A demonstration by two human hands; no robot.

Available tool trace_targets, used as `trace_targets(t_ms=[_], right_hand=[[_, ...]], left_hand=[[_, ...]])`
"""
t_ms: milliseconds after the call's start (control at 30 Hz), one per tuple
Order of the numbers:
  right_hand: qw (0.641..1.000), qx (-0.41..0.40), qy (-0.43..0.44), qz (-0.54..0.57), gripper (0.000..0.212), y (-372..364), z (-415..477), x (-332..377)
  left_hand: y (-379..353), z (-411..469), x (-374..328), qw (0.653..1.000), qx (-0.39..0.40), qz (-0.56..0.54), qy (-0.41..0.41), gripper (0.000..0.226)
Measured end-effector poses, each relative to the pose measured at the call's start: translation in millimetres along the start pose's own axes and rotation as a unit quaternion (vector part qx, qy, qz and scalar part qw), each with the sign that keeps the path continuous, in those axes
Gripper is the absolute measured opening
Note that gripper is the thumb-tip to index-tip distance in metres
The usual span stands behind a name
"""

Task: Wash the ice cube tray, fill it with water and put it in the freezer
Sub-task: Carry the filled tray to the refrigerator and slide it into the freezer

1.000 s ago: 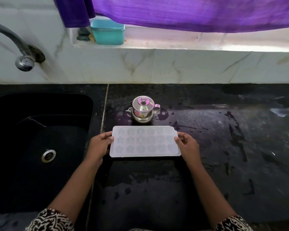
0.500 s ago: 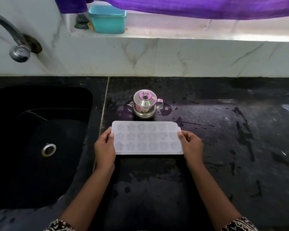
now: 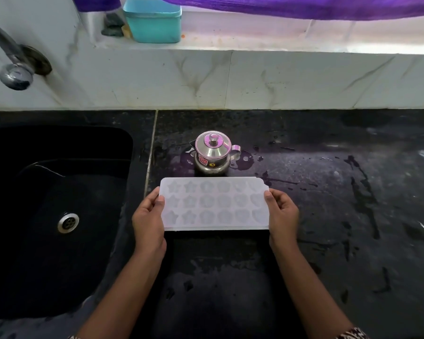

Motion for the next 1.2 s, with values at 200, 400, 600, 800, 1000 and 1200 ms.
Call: trace_targets(t_ms=[200,400,600,800,1000,1200], right_hand=[[0.998,0.009,-0.036,0.052,0.010,-10,-1,2],[0.993,0.023,-0.063,0.094,0.013,-16,0,7],[0.979,0.047,-0.106,0.170,0.018,-21,-1,17],[0.969,0.063,-0.125,0.205,0.021,-23,-13,26],[0.967,0.077,-0.125,0.206,0.026,-23,-28,32],[0.970,0.085,-0.130,0.189,0.030,-31,-44,40]], left_hand=[[-3,-2,-6,0.998,-0.005,-0.053,0.021,0.020],[-6,-3,-9,0.995,0.028,-0.087,0.049,0.020],[-6,-7,-10,0.988,0.046,-0.132,0.070,0.019],[-5,-15,-23,0.986,0.049,-0.147,0.064,0.029],[3,-28,-33,0.983,0.046,-0.168,0.065,0.032],[23,-38,-41,0.977,0.052,-0.194,0.078,0.034]])
Point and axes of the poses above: each hand's wrist, its own z-axis towards the middle knuckle, its own y-axis out of the back of the hand, x = y × z, the point moved 5 cm from there along z, towards the middle knuckle, and after that the axes turned 2 degrees about x, right-handed, at the moved point
